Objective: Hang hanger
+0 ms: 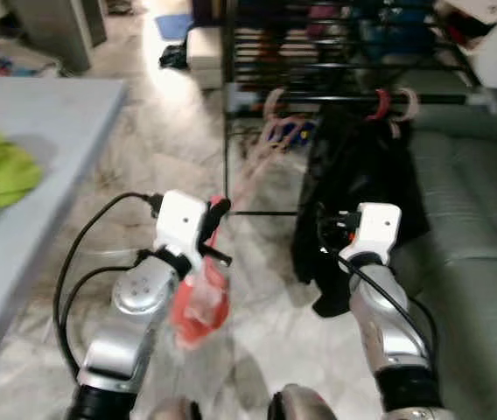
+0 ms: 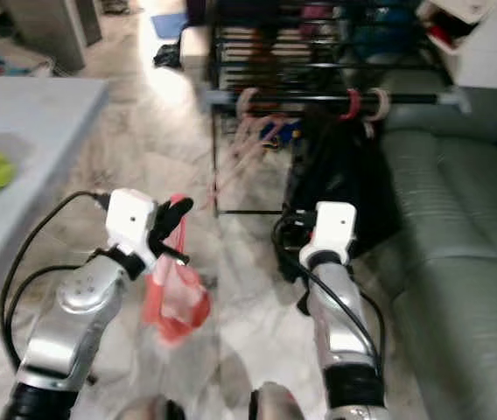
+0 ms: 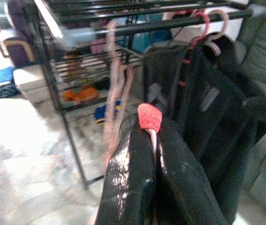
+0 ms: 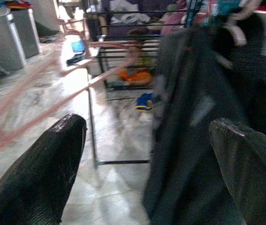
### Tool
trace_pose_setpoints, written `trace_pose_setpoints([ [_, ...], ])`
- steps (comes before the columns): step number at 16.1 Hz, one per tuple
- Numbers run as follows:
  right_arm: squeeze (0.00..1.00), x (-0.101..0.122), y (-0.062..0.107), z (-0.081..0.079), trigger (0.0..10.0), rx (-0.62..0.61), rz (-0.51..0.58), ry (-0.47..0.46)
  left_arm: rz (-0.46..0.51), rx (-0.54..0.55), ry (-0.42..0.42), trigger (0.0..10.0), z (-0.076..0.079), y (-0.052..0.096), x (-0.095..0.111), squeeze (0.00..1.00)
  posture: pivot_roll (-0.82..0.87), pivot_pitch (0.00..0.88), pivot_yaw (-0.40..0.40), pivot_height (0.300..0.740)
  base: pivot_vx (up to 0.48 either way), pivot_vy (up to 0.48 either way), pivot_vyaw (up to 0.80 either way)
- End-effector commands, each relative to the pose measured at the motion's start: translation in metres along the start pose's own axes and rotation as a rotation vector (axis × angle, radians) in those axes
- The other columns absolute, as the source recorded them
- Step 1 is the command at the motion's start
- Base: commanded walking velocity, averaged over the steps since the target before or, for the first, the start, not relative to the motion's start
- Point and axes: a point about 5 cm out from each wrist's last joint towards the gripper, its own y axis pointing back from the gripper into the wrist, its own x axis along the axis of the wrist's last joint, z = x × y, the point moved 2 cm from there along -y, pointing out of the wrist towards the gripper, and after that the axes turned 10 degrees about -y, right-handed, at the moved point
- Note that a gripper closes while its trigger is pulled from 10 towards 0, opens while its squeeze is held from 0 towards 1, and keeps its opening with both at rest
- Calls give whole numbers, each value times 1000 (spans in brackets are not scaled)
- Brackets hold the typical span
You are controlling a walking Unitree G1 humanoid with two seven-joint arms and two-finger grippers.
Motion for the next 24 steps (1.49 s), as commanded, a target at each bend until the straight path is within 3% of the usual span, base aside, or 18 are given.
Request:
trace_pose_setpoints([
  [1,0,2,0,2,10000,-7,10,-5,16,-10,-20,10000,1,-1,5,0,20,68,-26,740,0,420,0],
  [8,0,2,0,1,10000,-6,14,-2,38,-28,-47,10000,4,-2,8,0,22,68,-22,740,82,409,0],
  [15,0,3,1,1,10000,-9,23,6,65,-38,-28,10000,10,-1,11,0,22,69,-21,740,460,0,0],
  [19,0,3,0,1,10000,-11,23,7,88,-61,-20,10000,13,0,15,0,22,68,-21,740,0,0,0],
  [24,0,3,0,1,10000,-10,24,11,99,-72,-15,10000,15,0,16,0,20,69,-24,740,406,0,0],
])
